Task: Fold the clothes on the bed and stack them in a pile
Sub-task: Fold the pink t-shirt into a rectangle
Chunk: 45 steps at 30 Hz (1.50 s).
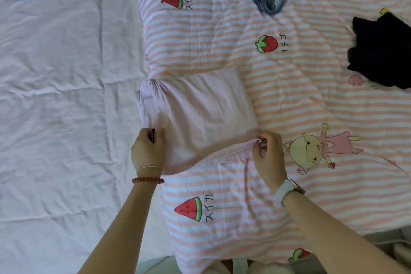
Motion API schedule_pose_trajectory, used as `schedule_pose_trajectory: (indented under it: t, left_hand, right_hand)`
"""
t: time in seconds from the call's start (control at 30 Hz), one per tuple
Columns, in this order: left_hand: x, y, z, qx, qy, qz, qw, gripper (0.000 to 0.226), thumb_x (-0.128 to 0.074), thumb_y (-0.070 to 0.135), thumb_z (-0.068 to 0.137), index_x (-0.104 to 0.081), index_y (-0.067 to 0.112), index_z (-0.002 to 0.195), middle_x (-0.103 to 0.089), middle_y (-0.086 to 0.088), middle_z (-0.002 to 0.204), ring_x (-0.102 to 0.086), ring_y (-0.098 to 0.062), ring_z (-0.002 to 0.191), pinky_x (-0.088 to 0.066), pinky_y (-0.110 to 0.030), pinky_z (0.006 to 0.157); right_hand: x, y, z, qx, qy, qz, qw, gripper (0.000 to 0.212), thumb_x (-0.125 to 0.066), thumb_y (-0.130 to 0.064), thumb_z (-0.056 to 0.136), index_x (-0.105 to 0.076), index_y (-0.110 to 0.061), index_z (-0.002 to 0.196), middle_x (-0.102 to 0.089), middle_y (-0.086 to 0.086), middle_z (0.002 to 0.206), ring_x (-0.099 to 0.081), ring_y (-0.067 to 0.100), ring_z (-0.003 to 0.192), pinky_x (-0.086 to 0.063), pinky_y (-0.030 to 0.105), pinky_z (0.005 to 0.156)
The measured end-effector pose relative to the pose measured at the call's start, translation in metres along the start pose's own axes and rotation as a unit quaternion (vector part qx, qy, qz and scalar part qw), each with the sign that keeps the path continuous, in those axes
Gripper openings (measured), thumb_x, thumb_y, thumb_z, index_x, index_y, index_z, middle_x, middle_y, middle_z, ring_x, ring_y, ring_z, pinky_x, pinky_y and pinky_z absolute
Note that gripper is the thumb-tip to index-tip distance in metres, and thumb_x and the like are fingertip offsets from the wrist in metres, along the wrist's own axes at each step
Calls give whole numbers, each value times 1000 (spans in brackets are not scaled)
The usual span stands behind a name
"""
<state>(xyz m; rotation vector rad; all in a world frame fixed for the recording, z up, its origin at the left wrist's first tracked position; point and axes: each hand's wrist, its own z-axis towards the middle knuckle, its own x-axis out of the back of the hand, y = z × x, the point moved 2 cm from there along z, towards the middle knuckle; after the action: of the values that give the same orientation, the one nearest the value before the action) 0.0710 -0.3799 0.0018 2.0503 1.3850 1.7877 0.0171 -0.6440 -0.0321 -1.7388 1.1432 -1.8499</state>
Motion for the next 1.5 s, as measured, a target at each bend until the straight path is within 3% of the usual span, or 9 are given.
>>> schedule_pose_trajectory:
  t: [0.2, 0.4, 0.6, 0.73, 0.9, 1.1, 1.23, 1.33, 1.5]
  left_hand:
    - [11, -1, -9, -4, 76, -140, 987, 13, -43, 23, 97, -44, 12, 89, -44, 12, 67, -48, 2, 60, -31, -5, 51]
    - [10, -2, -2, 28, 99, -166, 981, 16, -39, 25, 99, -44, 10, 94, -44, 9, 74, -37, -7, 67, -28, -17, 54]
    - [6, -31, 6, 87, -20, -10, 996, 25, -42, 29, 97, -52, 7, 90, -52, -6, 84, -45, -25, 81, -29, -27, 68]
    - [13, -14, 23, 42, -19, -47, 998, 24, -48, 29, 93, -61, 11, 103, -59, 2, 94, -51, -17, 84, -35, -26, 74]
    - [2, 34, 51, -27, -31, -77, 996, 30, -52, 38, 91, -68, 14, 98, -64, 2, 92, -55, -13, 83, -37, -22, 75]
    - [-11, 49, 74, 9, -7, -51, 999, 23, -48, 29, 94, -51, 14, 76, -53, 1, 74, -56, -27, 93, -32, -22, 67]
    - [-6, 39, 76, 19, 45, -137, 989, 23, -40, 25, 98, -51, 5, 100, -51, -3, 92, -47, -20, 87, -29, -18, 64]
    - [-7, 39, 77, 17, 56, -146, 988, 27, -35, 22, 100, -46, 0, 110, -48, -5, 95, -43, -19, 85, -25, -19, 59]
    - [-5, 37, 85, 48, 46, -172, 983, 23, -40, 29, 98, -47, 8, 106, -50, 1, 87, -46, -19, 83, -28, -16, 60]
  right_hand:
    - [-10, -1, 3, -84, 50, 45, 994, 11, -50, 10, 85, -53, 5, 95, -43, 10, 96, -43, 15, 74, -32, 11, 69]
    - [14, 11, -16, -22, 66, 4, 998, 18, -48, 19, 80, -53, 5, 89, -48, 14, 89, -44, 19, 70, -36, 4, 67]
    - [10, 18, -38, -40, -56, -23, 997, 17, -52, 14, 81, -56, -2, 79, -50, 5, 80, -44, 13, 62, -34, 17, 57]
    - [21, 11, -16, -72, 50, -34, 996, 18, -51, 12, 79, -49, -6, 81, -45, 3, 84, -42, 16, 63, -36, 24, 54]
    - [10, -18, 25, 6, 27, -51, 998, 24, -47, 11, 83, -56, 5, 105, -54, 17, 105, -52, 32, 97, -41, 31, 80]
    - [-29, -44, 59, 10, -115, -43, 992, 48, -41, -8, 95, -30, -4, 142, -30, 16, 147, -27, 28, 136, -19, 31, 112]
    - [-39, -43, 60, -87, -95, 4, 992, 24, -39, -23, 96, -48, -9, 114, -51, 11, 101, -44, 20, 87, -42, 39, 81]
    - [-34, -38, 53, -122, -89, 22, 988, 21, -36, -30, 98, -46, -24, 81, -44, -7, 75, -41, 12, 67, -32, 26, 61]
    - [-22, -25, 27, -184, -115, 67, 974, 26, -39, -34, 98, -51, -23, 118, -56, -13, 94, -53, 7, 81, -38, 18, 62]
